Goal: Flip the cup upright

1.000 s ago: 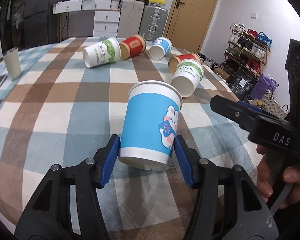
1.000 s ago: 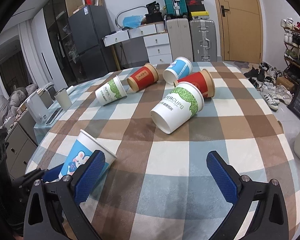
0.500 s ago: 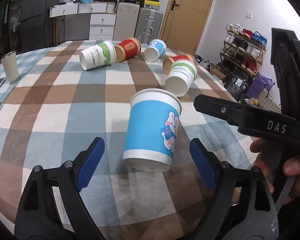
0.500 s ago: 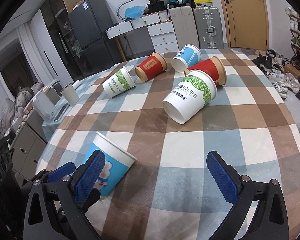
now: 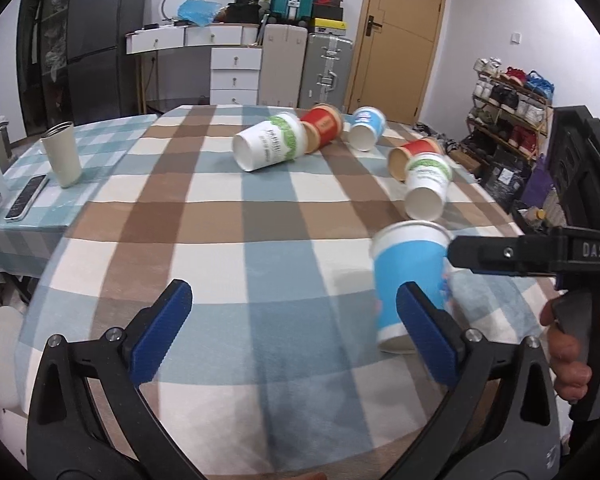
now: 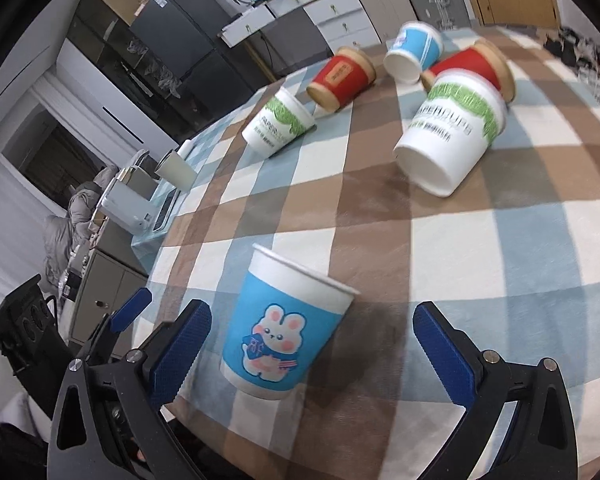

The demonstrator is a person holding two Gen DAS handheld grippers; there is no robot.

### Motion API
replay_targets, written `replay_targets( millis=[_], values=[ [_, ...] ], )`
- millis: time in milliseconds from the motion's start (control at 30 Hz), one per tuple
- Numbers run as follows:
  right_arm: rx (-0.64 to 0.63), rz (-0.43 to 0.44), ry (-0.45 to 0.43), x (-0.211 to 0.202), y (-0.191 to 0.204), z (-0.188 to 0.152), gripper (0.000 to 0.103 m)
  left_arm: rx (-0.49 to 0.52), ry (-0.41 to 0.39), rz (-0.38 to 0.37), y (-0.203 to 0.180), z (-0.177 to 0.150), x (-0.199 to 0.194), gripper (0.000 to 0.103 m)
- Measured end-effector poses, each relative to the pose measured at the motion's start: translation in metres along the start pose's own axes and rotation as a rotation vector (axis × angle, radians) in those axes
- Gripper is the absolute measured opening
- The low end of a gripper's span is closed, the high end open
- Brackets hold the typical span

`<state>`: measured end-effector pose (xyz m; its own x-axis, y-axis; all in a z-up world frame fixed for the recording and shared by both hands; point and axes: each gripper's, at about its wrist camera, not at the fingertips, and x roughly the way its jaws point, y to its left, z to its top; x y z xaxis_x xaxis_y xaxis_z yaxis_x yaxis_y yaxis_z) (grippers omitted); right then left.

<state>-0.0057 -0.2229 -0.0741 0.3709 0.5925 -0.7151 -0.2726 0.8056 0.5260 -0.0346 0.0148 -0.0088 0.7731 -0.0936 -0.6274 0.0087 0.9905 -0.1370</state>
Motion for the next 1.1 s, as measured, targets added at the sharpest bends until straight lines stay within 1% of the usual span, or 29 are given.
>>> replay_targets(
  millis=[67, 267, 333, 400, 500, 533, 633, 733, 833, 900, 967, 1000, 1100],
  values=[
    [0.034, 0.024, 0.030, 0.010, 0.000, 0.001, 0.103, -0.015, 0.003, 0.025, 0.009, 0.002, 0.004, 0.102],
    [0.142, 0.085, 0.090, 0.035, -0.007, 0.011, 0.098, -0.035, 0.009, 0.044, 0.023, 0.001, 0.013, 0.102],
    [0.169, 0.092, 0.108, 0.041, -0.009, 0.016, 0.090, -0.036, 0.008, 0.042, 0.025, 0.000, 0.016, 0.102],
    [0.191, 0.100, 0.130, 0.047, -0.012, 0.019, 0.086, -0.032, 0.013, 0.041, 0.023, -0.001, 0.018, 0.102],
    [0.191, 0.093, 0.132, 0.049, -0.012, 0.024, 0.073, -0.026, 0.020, 0.035, 0.019, -0.003, 0.021, 0.102],
    [0.179, 0.085, 0.121, 0.047, -0.010, 0.025, 0.072, -0.026, 0.019, 0.032, 0.019, -0.003, 0.021, 0.102],
    [0.108, 0.047, 0.062, 0.035, -0.003, 0.025, 0.070, -0.025, 0.017, 0.026, 0.017, -0.004, 0.023, 0.102],
    [0.007, -0.006, -0.054, 0.018, 0.008, 0.023, 0.070, -0.032, 0.014, 0.020, 0.016, -0.003, 0.024, 0.102],
    [-0.132, -0.100, -0.218, 0.002, 0.025, 0.015, 0.070, -0.039, 0.009, 0.014, 0.015, -0.003, 0.026, 0.102],
    [-0.222, -0.183, -0.309, 0.000, 0.037, 0.006, 0.070, -0.041, 0.011, 0.010, 0.014, -0.003, 0.027, 0.102],
    [-0.285, -0.224, -0.363, 0.002, 0.045, -0.003, 0.070, -0.041, 0.006, 0.009, 0.012, -0.004, 0.028, 0.102],
    [-0.308, -0.231, -0.384, 0.004, 0.049, -0.006, 0.070, -0.040, 0.004, 0.009, 0.012, -0.004, 0.028, 0.102],
    [-0.352, -0.269, -0.409, 0.010, 0.056, -0.011, 0.070, -0.039, 0.005, 0.012, 0.012, -0.005, 0.028, 0.102]
  ],
)
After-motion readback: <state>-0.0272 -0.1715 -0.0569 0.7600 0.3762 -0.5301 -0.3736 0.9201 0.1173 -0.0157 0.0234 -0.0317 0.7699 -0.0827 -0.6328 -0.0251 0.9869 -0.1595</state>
